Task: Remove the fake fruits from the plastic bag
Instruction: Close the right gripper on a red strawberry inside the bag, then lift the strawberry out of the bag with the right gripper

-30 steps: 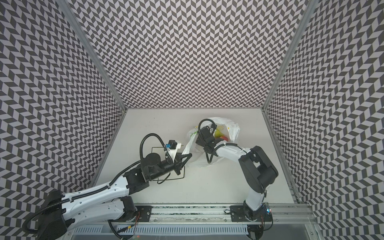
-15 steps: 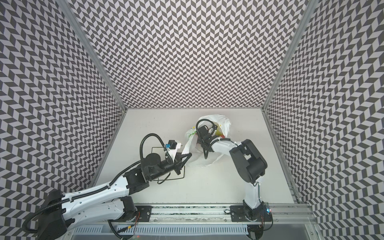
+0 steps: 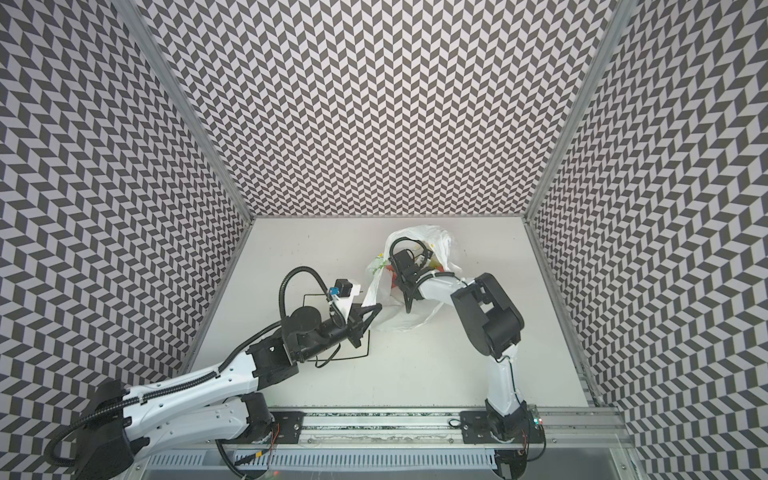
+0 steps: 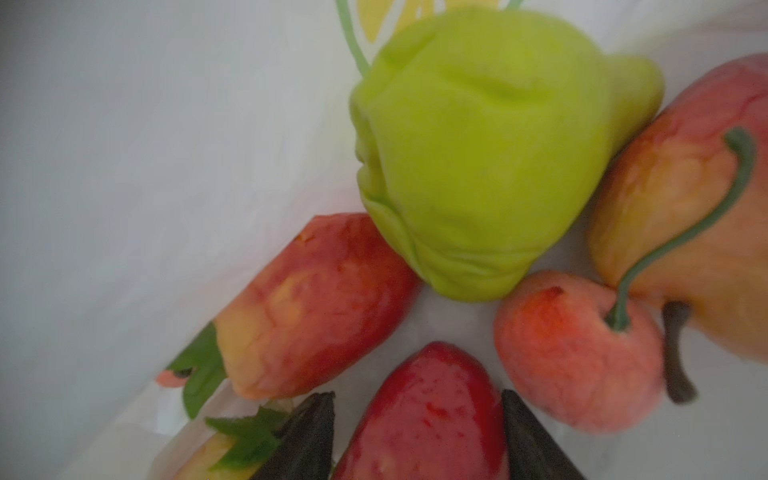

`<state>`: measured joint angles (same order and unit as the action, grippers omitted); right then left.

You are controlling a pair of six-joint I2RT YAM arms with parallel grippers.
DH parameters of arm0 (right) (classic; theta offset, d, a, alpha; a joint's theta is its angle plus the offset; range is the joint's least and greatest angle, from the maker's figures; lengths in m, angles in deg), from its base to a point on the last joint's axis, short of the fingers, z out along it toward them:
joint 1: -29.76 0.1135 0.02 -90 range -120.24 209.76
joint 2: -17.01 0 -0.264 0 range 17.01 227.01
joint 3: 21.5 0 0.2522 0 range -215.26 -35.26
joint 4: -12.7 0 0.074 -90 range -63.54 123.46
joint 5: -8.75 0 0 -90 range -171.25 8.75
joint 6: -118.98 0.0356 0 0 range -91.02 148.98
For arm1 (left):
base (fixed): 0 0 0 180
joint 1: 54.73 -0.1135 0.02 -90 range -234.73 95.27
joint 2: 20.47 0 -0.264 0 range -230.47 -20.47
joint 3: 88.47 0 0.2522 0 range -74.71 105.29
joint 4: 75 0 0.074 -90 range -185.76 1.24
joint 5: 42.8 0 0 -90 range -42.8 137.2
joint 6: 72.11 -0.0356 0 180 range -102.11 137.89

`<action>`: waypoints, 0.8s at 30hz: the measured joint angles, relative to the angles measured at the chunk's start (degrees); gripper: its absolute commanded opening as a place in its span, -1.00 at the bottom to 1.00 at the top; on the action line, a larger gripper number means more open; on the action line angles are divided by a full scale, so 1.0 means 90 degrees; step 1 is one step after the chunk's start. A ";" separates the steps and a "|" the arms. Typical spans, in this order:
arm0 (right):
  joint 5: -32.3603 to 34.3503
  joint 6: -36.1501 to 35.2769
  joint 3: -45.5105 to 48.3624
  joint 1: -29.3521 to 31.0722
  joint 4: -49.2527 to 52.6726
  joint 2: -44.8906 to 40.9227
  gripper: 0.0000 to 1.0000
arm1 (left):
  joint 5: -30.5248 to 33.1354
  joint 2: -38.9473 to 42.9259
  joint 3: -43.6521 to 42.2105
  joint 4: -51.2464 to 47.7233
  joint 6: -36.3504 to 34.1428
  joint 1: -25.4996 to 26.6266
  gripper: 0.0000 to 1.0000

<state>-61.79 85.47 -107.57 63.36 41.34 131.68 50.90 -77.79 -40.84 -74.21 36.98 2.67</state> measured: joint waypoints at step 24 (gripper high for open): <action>-0.2582 -0.2251 0.2667 0.0000 -0.1003 -0.3543 0.01 | 0.0945 -0.0335 0.0304 0.0002 0.0085 -0.0005 -1.00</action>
<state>-85.02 65.21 -83.57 63.36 32.31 99.79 59.40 -80.80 -38.11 -74.19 37.75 2.63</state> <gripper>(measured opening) 0.526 0.047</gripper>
